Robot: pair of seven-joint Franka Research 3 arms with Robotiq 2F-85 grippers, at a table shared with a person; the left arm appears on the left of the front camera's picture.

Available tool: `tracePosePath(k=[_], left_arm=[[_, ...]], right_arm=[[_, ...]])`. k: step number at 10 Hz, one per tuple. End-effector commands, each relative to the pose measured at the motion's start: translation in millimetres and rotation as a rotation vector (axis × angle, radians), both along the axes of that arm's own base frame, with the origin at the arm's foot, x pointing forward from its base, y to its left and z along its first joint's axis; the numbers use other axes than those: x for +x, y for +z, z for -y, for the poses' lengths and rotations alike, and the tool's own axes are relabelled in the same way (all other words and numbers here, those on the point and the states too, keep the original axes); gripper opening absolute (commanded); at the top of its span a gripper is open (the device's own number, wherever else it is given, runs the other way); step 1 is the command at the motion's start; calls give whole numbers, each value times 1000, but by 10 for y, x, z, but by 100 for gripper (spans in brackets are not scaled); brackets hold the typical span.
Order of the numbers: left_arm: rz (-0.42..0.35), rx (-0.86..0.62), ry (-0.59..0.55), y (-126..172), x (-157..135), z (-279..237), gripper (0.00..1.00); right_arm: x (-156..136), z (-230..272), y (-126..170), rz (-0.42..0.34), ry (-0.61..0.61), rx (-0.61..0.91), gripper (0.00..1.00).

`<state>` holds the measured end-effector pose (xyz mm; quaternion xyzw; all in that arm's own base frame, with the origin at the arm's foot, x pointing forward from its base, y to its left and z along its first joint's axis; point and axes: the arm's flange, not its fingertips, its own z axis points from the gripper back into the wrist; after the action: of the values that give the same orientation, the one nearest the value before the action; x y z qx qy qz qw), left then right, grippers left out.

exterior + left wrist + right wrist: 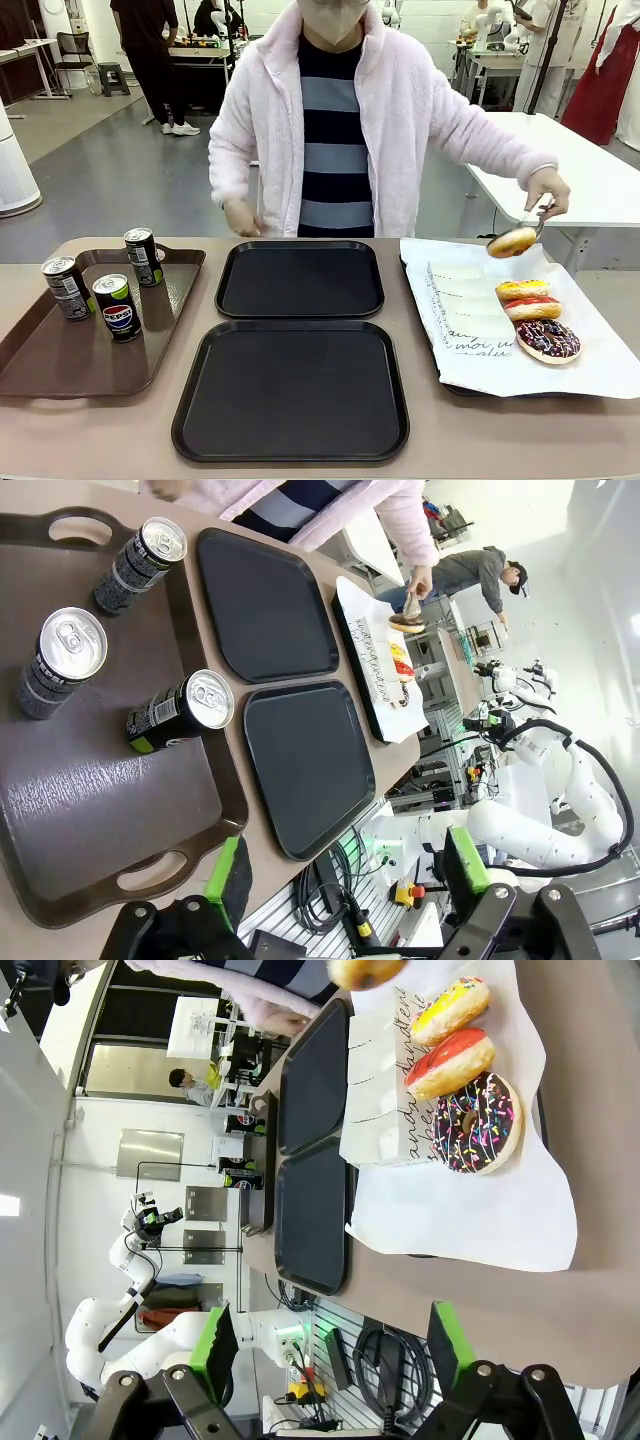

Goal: Set up donuts and drinks on trays.
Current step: Pick up one Pepsi coke and place it on the Flat Tray.

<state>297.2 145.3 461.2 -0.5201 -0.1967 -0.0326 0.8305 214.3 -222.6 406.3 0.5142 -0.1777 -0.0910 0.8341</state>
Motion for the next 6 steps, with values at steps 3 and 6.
tracePosePath(k=[3,6], left_arm=[[19,-16,-5,-4,-2,-23,100],[-43,136,12,346,97,71,100]], right_arm=[[6,3,-20,19,3,11,100],[6,3,-20,19,3,11,100]])
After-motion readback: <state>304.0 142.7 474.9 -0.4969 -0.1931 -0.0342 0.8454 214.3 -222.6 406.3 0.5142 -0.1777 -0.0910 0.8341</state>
